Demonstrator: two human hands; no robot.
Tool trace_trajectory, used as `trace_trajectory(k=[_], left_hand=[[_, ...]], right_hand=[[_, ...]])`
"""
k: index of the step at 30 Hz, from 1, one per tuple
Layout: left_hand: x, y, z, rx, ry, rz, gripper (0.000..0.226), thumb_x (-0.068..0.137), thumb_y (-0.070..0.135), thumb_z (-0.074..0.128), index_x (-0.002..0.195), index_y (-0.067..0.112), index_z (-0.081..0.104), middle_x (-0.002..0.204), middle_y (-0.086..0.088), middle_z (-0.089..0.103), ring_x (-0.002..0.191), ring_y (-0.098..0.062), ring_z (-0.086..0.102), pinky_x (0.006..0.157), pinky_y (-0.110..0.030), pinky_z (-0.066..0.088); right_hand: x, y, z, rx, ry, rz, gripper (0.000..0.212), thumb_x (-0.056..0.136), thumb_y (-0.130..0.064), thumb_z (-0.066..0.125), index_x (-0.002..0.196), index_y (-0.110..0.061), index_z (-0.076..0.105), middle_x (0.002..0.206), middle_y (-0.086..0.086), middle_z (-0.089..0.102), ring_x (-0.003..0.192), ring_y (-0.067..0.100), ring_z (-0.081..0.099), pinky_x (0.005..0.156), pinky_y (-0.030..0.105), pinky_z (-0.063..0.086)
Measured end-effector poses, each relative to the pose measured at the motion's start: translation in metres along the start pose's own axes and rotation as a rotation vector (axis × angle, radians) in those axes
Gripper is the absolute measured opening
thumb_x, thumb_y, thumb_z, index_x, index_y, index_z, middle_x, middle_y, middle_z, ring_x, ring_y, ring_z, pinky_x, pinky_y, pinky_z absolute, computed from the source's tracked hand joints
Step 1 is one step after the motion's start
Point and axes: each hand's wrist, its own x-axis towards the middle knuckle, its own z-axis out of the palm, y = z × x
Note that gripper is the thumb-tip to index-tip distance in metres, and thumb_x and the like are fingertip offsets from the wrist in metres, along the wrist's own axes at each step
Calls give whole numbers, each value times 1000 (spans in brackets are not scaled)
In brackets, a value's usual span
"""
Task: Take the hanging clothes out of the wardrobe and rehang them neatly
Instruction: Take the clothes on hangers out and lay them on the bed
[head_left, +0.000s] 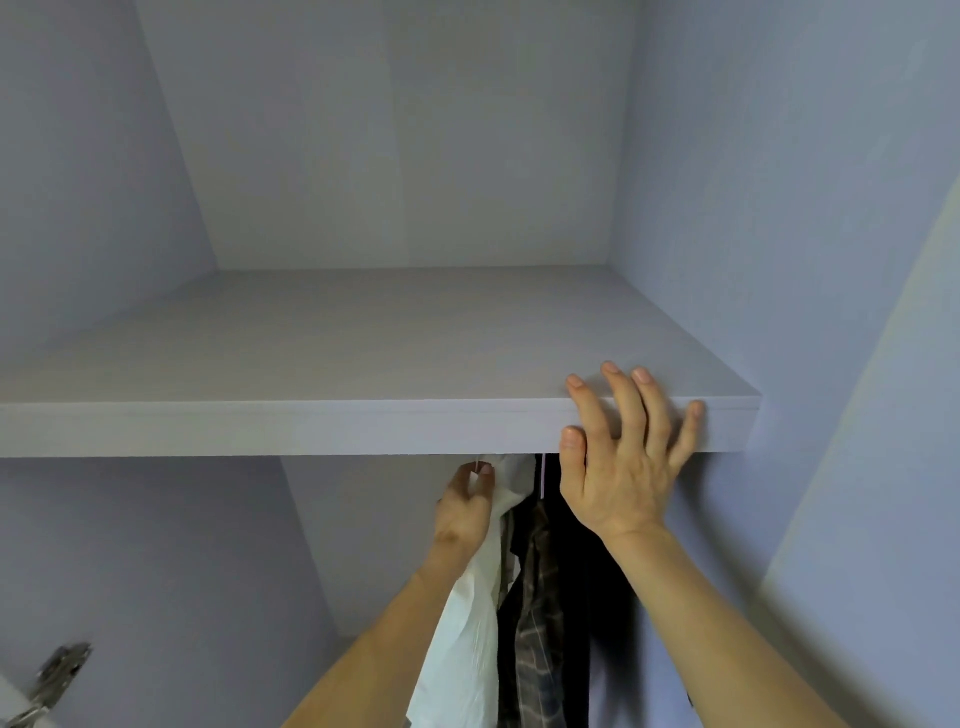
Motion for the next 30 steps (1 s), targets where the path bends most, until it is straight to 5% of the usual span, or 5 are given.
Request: trace_trajectory(k=[6,17,20,26,30], left_hand=[[-5,4,-7,-220,109,-16,21,105,34,44,122,27,55,115,7,61,111,-15,56,90,-27,41],[-55,-22,-38,-83,138,8,20,105,42,41,116,34,55,101,10,60,94,-7,55,80,-29,43],[-81,-42,-64,-32,131,-28,22,104,43,41,116,35,58,103,6,64,92,-9,58,71,-23,45],[-153,-95,-137,10,142,-130,19,100,44,50,105,44,69,101,14,69,100,-7,62,80,-22,47],[-226,-133,-188,77,140,-201,21,99,50,51,108,45,69,103,18,70,102,-5,63,89,-25,49]], right_hand=[[0,-1,-3,-5,-28,12,41,100,-34,37,140,-30,48,143,6,53,140,26,38,116,61,14],[3,-5,-18,30,-245,70,44,104,-37,27,144,-29,44,155,7,38,149,27,22,119,62,5],[6,-11,-24,62,-225,95,44,103,-32,35,144,-24,48,156,11,37,150,29,22,117,65,10],[-31,-63,-49,287,-205,403,64,91,-21,60,149,-7,37,160,21,22,150,34,18,121,58,11],[-106,-131,-74,608,-570,387,61,91,-23,62,145,-6,41,159,14,26,142,33,33,115,51,31]])
